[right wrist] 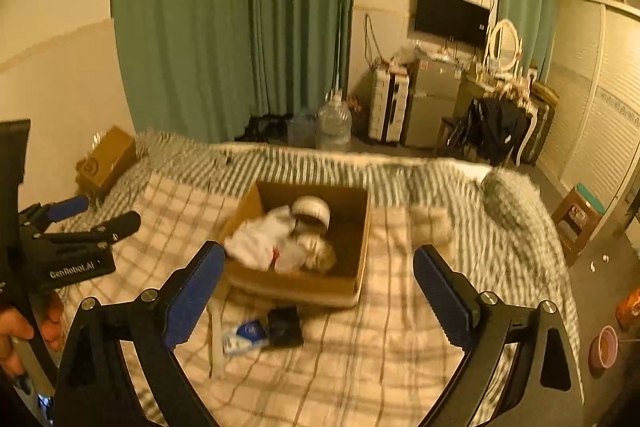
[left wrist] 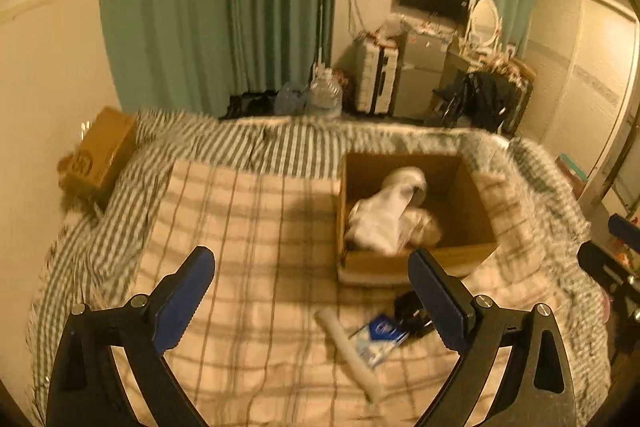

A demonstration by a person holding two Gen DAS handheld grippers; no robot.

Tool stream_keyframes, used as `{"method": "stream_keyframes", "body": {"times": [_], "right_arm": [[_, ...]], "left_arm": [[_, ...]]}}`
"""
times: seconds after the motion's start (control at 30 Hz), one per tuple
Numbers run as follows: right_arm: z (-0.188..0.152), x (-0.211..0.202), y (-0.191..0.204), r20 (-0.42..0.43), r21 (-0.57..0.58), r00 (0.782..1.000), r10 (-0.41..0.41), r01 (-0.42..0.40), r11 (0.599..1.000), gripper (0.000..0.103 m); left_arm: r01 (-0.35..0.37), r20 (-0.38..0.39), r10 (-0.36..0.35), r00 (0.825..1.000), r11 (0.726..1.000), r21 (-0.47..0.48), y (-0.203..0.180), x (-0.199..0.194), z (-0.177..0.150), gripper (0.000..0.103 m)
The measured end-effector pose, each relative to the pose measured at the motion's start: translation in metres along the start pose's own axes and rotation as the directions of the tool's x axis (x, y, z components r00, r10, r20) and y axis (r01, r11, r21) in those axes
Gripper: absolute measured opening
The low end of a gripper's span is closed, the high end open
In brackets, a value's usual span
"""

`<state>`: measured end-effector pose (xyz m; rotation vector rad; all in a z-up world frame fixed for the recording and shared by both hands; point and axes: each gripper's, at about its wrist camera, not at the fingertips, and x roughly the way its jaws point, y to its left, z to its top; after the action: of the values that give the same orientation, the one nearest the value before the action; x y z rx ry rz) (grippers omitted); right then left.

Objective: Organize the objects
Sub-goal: 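Grasp the white plastic tube with the left tool while the right tool grasps the black square case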

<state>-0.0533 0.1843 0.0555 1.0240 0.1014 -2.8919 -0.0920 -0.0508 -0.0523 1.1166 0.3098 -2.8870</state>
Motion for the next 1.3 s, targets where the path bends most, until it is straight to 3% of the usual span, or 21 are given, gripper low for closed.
{"method": "stream_keyframes", "body": {"times": [0.23, 0.4, 0.5, 0.63, 0.67, 0.77, 0.83, 0.97, 1.0, 1.03, 1.07, 1.13, 1.3], "right_arm": [[-0.059, 0.082, 0.007, -0.177, 0.02, 0.984, 0.02, -0.016, 1.0, 0.096], [-0.086, 0.134, 0.002, -0.27, 0.049, 0.963, 0.025, -0.012, 0.999, 0.096], [-0.099, 0.165, 0.005, -0.326, 0.048, 0.945, 0.024, -0.009, 0.999, 0.093], [-0.116, 0.195, 0.015, -0.383, 0.027, 0.923, 0.032, -0.023, 0.999, 0.091], [-0.119, 0.202, 0.017, -0.398, 0.023, 0.917, 0.037, -0.03, 0.999, 0.089], [-0.127, 0.216, 0.021, -0.424, 0.018, 0.905, 0.048, -0.045, 0.999, 0.084], [-0.13, 0.223, 0.022, -0.435, 0.021, 0.899, 0.057, -0.053, 0.998, 0.082], [-0.135, 0.233, 0.025, -0.461, 0.012, 0.885, 0.06, -0.061, 0.998, 0.062], [-0.136, 0.232, 0.025, -0.46, 0.009, 0.886, 0.058, -0.061, 0.998, 0.056], [-0.136, 0.231, 0.024, -0.456, 0.01, 0.888, 0.059, -0.061, 0.998, 0.052], [-0.137, 0.228, 0.024, -0.451, 0.015, 0.89, 0.065, -0.065, 0.998, 0.047], [-0.138, 0.223, 0.021, -0.442, 0.022, 0.895, 0.067, -0.064, 0.998, 0.047], [-0.136, 0.196, 0.015, -0.389, 0.028, 0.92, 0.048, -0.04, 0.999, 0.047]], "left_arm": [[-0.046, -0.165, 0.045, 0.985, 0.999, -0.001, 0.002, 0.078, -0.061, 0.1], [-0.031, -0.306, 0.03, 0.952, 1.0, 0.0, -0.001, 0.128, -0.093, 0.1], [-0.018, -0.351, 0.015, 0.936, 1.0, -0.006, -0.004, 0.144, -0.103, 0.094], [0.021, -0.423, -0.006, 0.906, 0.999, 0.032, -0.016, 0.164, -0.118, 0.064], [0.037, -0.432, -0.018, 0.902, 0.999, 0.035, -0.018, 0.167, -0.121, 0.062], [0.084, -0.428, -0.062, 0.902, 0.996, 0.032, -0.025, 0.169, -0.121, 0.061], [0.105, -0.444, -0.079, 0.893, 0.994, 0.035, -0.028, 0.174, -0.123, 0.061], [0.122, -0.464, -0.113, 0.879, 0.992, -0.01, -0.025, 0.182, -0.124, 0.06], [0.128, -0.465, -0.125, 0.876, 0.991, -0.025, -0.024, 0.183, -0.124, 0.058], [0.142, -0.466, -0.143, 0.873, 0.989, -0.039, -0.024, 0.183, -0.125, 0.048], [0.169, -0.464, -0.172, 0.869, 0.984, -0.048, -0.025, 0.182, -0.125, 0.032], [0.215, -0.455, -0.212, 0.865, 0.976, -0.045, -0.029, 0.177, -0.127, 0.02], [0.221, -0.443, -0.21, 0.871, 0.975, -0.028, -0.032, 0.157, -0.13, 0.011]]}}
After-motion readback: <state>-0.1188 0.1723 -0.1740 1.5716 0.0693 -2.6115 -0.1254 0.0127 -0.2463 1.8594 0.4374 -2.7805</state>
